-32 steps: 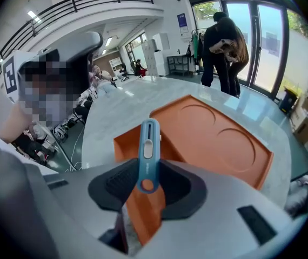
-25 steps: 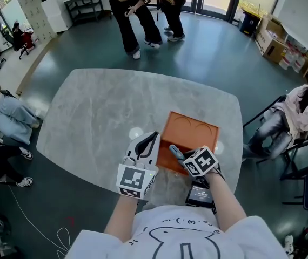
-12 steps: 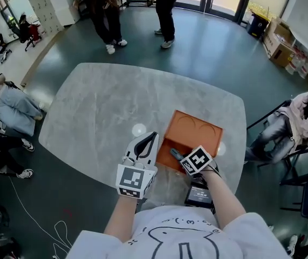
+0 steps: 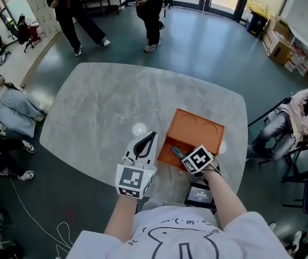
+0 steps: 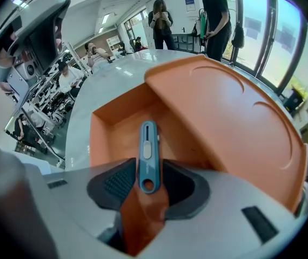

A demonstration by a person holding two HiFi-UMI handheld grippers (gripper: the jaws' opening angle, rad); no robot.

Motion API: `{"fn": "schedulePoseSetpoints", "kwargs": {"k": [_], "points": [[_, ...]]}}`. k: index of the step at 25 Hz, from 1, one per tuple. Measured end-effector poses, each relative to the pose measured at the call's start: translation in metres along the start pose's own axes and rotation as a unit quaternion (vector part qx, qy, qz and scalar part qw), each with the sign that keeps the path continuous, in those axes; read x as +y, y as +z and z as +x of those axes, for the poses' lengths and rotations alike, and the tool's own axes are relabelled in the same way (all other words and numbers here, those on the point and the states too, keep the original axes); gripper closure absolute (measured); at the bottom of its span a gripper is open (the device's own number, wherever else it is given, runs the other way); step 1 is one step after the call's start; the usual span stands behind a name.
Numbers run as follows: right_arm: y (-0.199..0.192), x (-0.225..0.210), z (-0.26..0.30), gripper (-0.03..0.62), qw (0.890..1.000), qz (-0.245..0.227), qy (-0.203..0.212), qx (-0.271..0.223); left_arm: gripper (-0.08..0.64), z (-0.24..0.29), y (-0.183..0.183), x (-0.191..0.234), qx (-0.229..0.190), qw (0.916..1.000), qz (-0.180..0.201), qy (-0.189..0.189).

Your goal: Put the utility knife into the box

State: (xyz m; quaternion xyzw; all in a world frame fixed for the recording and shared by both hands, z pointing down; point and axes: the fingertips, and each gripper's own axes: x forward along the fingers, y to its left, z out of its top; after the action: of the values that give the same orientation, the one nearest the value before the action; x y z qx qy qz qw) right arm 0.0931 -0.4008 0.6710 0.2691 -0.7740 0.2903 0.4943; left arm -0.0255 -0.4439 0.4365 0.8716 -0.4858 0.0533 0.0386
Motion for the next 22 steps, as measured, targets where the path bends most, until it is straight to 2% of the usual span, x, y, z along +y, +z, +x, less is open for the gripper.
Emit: {"fn": "schedulePoseSetpoints", "kwargs": {"k": [6, 12, 22], "points": [[-0.002, 0.003, -0.006, 0.391, 1.000, 0.015, -0.004, -0.015, 0.545, -0.003, -0.003, 0.002, -0.003, 0.9998, 0.001, -0.022], [0.010, -0.002, -0.037, 0.389, 0.995, 0.054, -0.036, -0.074, 0.545, -0.003, 0.000, 0.000, -0.009, 0.9983, 0.007, -0.057], [0.025, 0.003, -0.116, 0.388, 0.970, 0.100, -0.071, -0.211, 0.545, 0.001, 0.010, -0.019, -0.027, 0.9964, 0.004, -0.080]]}}
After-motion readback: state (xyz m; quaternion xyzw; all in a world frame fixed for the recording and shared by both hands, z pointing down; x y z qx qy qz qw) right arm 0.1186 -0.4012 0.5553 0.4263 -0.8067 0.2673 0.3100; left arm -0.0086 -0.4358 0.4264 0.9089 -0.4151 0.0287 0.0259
